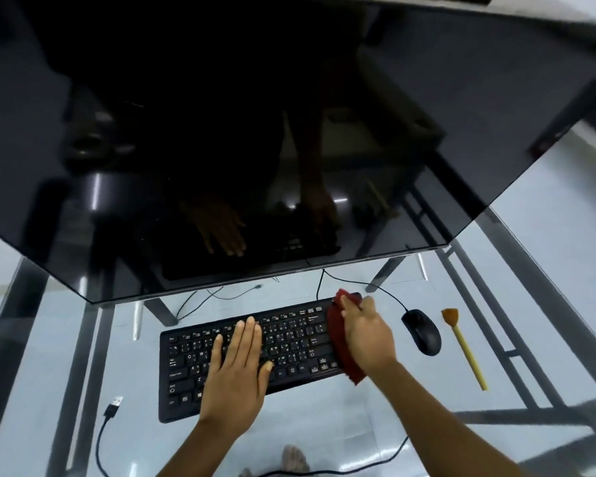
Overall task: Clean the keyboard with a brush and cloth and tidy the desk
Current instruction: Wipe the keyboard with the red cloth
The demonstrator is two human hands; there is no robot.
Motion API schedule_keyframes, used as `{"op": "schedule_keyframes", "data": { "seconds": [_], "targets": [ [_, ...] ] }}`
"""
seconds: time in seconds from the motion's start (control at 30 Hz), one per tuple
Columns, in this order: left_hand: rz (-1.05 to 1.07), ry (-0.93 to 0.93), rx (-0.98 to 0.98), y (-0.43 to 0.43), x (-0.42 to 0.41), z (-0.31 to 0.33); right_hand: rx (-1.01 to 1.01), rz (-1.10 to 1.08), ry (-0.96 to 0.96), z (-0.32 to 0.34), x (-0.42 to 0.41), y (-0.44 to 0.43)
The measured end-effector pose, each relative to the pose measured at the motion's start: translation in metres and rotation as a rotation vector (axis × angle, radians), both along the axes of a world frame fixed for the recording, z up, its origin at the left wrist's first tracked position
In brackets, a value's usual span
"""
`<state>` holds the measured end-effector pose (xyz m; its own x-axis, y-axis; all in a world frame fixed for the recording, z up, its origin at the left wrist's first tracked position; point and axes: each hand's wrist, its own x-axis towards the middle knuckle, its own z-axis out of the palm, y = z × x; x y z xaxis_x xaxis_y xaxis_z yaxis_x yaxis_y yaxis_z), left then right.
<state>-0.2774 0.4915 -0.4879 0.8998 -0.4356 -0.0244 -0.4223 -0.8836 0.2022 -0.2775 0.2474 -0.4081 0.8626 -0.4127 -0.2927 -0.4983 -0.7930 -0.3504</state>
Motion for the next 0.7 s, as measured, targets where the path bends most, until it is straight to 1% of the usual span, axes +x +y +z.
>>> {"op": "schedule_keyframes", "data": {
  "seconds": [0.03,0.07,0.13,0.17,0.2,0.3,0.33,0.37,0.4,0.43,0.5,0.53,0.6,0.63,0.67,0.7],
  "targets": [
    [-0.002,0.001,-0.003,0.0,0.0,0.0,0.166,-0.015,0.005,0.001,-0.01,0.014],
    [-0.006,0.002,-0.007,0.0,0.0,0.0,0.282,-0.022,-0.009,0.003,-0.018,0.026],
    [-0.014,0.001,-0.011,-0.001,0.001,0.001,0.323,0.053,-0.026,0.008,-0.026,0.035],
    [-0.017,0.0,-0.013,-0.001,0.002,0.001,0.267,0.058,-0.066,0.006,-0.023,0.03],
    [-0.019,-0.005,-0.017,-0.001,0.003,0.001,0.218,0.008,-0.064,0.003,-0.019,0.02],
    [-0.025,-0.009,-0.026,0.001,0.002,0.0,-0.079,-0.078,0.046,0.001,-0.009,-0.003],
    [-0.022,-0.006,-0.027,0.001,0.002,0.0,-0.03,-0.068,0.051,0.003,-0.012,0.004],
    [-0.018,-0.001,-0.028,0.001,0.002,0.0,0.049,-0.017,0.008,0.003,-0.018,0.014],
    [-0.015,0.002,-0.032,0.001,0.002,-0.001,0.19,-0.053,-0.024,0.002,-0.021,0.025],
    [-0.013,-0.006,-0.038,0.001,0.003,-0.002,0.236,-0.006,-0.064,0.003,-0.025,0.034],
    [-0.017,-0.015,-0.034,0.0,0.005,-0.002,0.324,-0.004,-0.062,0.006,-0.028,0.041],
    [-0.022,0.0,-0.026,-0.001,0.005,-0.002,0.257,0.038,-0.098,0.006,-0.027,0.037],
    [-0.01,0.035,-0.02,-0.005,0.003,0.001,0.093,0.139,-0.102,0.005,-0.027,0.016],
    [-0.005,0.067,-0.046,-0.009,0.001,0.006,0.03,0.172,-0.092,0.003,-0.027,0.003],
    [-0.005,0.115,-0.098,-0.016,0.0,0.016,-0.031,0.19,-0.126,0.004,-0.027,-0.008],
    [-0.009,0.177,-0.186,-0.028,-0.001,0.028,-0.024,0.192,-0.2,0.006,-0.027,-0.018]
  ]
}}
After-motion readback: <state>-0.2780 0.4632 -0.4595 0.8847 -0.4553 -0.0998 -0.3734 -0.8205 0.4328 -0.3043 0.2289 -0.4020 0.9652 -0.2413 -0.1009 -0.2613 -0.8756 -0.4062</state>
